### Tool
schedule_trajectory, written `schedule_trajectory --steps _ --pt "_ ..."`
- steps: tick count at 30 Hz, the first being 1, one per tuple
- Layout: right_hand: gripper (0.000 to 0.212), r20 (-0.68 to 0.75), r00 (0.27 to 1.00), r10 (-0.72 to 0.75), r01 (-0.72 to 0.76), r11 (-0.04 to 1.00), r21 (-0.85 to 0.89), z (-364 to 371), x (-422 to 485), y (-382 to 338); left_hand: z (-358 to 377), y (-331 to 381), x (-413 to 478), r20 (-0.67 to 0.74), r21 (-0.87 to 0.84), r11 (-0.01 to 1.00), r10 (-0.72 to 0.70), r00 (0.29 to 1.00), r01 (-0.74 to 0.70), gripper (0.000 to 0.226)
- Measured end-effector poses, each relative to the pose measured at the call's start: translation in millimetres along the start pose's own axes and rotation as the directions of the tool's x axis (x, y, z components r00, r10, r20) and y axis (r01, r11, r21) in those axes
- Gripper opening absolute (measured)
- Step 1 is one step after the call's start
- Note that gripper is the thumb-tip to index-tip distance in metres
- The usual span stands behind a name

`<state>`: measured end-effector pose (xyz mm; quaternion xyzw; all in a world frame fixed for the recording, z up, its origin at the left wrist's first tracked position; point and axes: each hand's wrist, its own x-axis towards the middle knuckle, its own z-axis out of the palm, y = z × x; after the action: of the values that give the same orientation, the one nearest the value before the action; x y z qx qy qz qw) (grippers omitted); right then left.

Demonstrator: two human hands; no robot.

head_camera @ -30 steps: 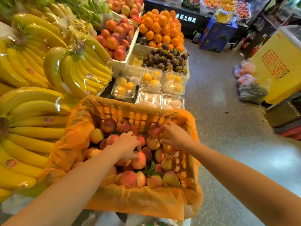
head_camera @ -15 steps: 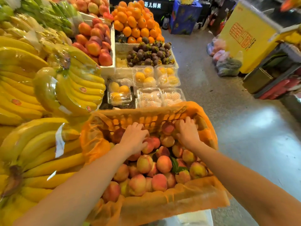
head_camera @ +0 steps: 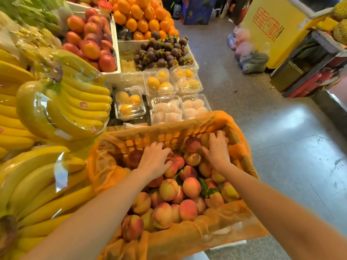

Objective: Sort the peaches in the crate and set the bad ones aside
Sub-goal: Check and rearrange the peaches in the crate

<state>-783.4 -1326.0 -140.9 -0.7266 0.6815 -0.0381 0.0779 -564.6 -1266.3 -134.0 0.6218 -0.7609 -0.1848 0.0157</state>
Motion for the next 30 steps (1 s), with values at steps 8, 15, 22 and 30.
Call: schedule_trajectory --steps 8,15,22,30 --pt "0.044 0.018 0.994 0.110 -0.111 0.980 0.163 5 1 -3 4 12 19 0.015 -0.258 0.962 0.094 0.995 -0.087 0.039" --pt "0.041 -0.019 0.993 0.114 -0.113 0.992 0.062 4 3 -5 18 39 44 0.133 -0.347 0.938 0.049 0.990 0.000 0.064" --pt "0.046 -0.033 0.999 -0.021 0.024 0.996 0.089 6 0 7 35 50 63 0.105 -0.418 0.906 -0.028 0.994 0.070 0.066" --pt "0.046 -0.073 0.993 -0.091 0.110 0.938 0.330 -11 -17 19 48 67 78 0.045 -0.441 0.876 -0.198 0.979 0.197 0.060"
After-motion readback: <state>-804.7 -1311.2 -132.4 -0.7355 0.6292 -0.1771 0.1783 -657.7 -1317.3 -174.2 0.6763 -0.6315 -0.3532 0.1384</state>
